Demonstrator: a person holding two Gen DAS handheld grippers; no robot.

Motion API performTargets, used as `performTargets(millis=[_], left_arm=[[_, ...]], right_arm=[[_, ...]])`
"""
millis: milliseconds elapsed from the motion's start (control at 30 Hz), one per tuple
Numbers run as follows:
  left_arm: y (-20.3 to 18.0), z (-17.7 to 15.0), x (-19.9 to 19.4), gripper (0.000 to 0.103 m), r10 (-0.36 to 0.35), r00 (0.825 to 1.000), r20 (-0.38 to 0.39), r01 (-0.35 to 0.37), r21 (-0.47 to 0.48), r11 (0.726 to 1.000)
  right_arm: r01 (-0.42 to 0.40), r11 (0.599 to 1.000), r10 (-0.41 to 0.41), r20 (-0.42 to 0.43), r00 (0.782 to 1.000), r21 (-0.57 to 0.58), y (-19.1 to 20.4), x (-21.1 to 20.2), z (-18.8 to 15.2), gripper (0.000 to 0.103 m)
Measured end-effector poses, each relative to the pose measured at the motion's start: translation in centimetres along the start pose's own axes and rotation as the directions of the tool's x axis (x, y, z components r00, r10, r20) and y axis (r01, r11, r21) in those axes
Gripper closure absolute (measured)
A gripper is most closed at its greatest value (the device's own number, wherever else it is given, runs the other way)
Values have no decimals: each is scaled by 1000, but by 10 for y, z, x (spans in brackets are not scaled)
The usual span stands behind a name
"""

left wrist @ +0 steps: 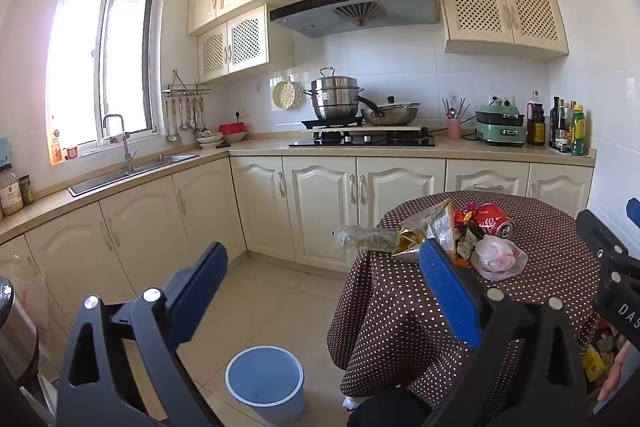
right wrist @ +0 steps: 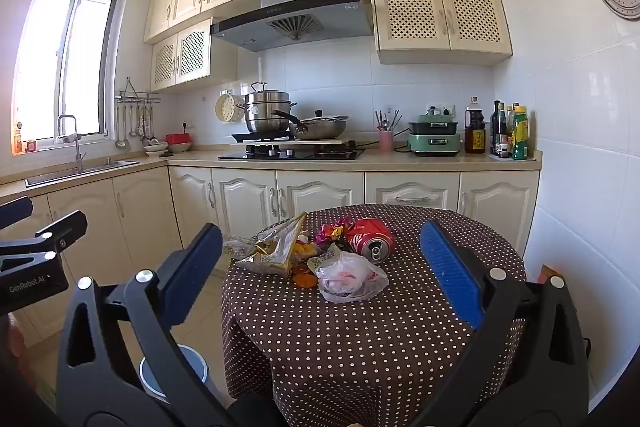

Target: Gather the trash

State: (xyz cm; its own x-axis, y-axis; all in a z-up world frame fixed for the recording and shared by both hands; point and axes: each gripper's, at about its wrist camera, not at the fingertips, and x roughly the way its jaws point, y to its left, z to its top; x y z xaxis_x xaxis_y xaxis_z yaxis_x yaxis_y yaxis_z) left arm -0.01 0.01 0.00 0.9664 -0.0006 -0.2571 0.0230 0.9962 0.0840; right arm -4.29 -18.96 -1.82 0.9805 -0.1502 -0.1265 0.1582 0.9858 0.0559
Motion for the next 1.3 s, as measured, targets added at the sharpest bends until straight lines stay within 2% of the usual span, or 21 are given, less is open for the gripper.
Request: performTargets(millis=[1300], left_arm=[[-3, -8, 4, 8, 5, 1000, -8, -5, 1, 1000]], right_arm=[[-2, 1000, 2, -10, 1000, 4, 3, 1, -2, 6]])
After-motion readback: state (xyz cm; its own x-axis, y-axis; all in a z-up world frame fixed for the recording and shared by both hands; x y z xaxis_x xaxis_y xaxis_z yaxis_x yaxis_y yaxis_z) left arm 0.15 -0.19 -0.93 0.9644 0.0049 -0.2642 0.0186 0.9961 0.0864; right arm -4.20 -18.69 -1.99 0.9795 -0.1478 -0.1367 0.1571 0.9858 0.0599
